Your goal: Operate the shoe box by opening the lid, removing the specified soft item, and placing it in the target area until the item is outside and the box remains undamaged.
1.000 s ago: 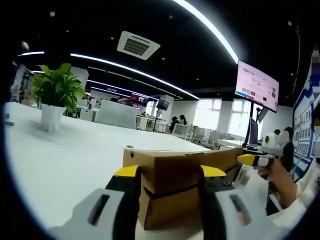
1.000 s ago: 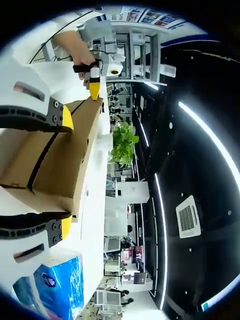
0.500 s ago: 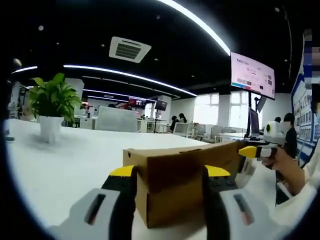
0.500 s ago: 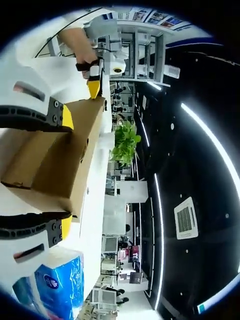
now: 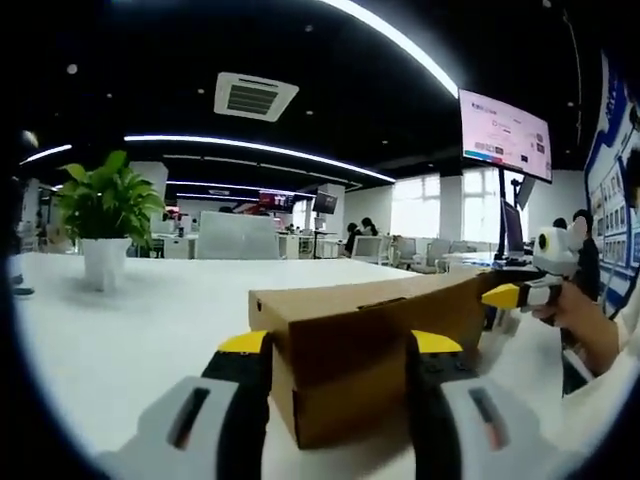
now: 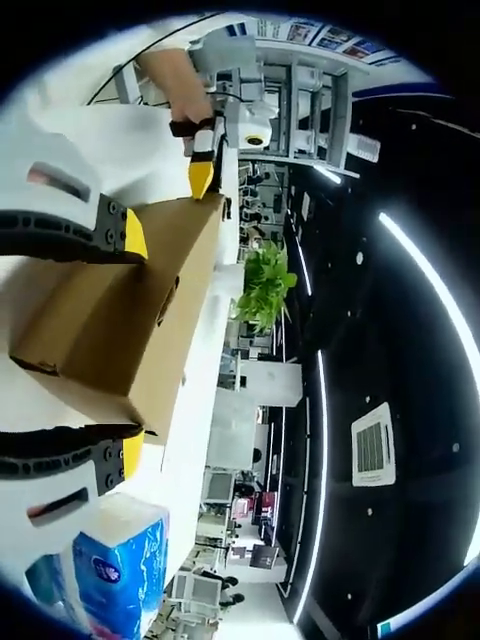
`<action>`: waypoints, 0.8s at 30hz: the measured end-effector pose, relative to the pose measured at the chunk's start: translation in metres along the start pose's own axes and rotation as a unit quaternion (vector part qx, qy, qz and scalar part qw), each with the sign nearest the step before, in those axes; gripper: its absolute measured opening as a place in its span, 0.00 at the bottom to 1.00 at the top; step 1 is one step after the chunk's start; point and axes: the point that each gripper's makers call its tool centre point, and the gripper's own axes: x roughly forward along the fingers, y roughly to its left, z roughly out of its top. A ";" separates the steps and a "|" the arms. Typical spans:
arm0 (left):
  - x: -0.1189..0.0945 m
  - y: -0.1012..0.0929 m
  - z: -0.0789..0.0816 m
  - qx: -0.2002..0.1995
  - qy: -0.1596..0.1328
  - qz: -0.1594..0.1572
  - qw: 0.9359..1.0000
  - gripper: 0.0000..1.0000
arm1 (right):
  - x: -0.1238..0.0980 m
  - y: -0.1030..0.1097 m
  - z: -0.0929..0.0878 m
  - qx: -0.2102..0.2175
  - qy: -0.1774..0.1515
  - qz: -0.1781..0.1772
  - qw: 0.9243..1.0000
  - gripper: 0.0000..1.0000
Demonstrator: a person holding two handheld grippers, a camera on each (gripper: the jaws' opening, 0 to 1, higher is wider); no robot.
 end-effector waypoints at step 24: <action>-0.010 -0.014 0.015 0.235 -0.037 -0.047 0.970 0.69 | -0.012 0.023 0.027 -0.224 -0.068 0.041 0.971 0.47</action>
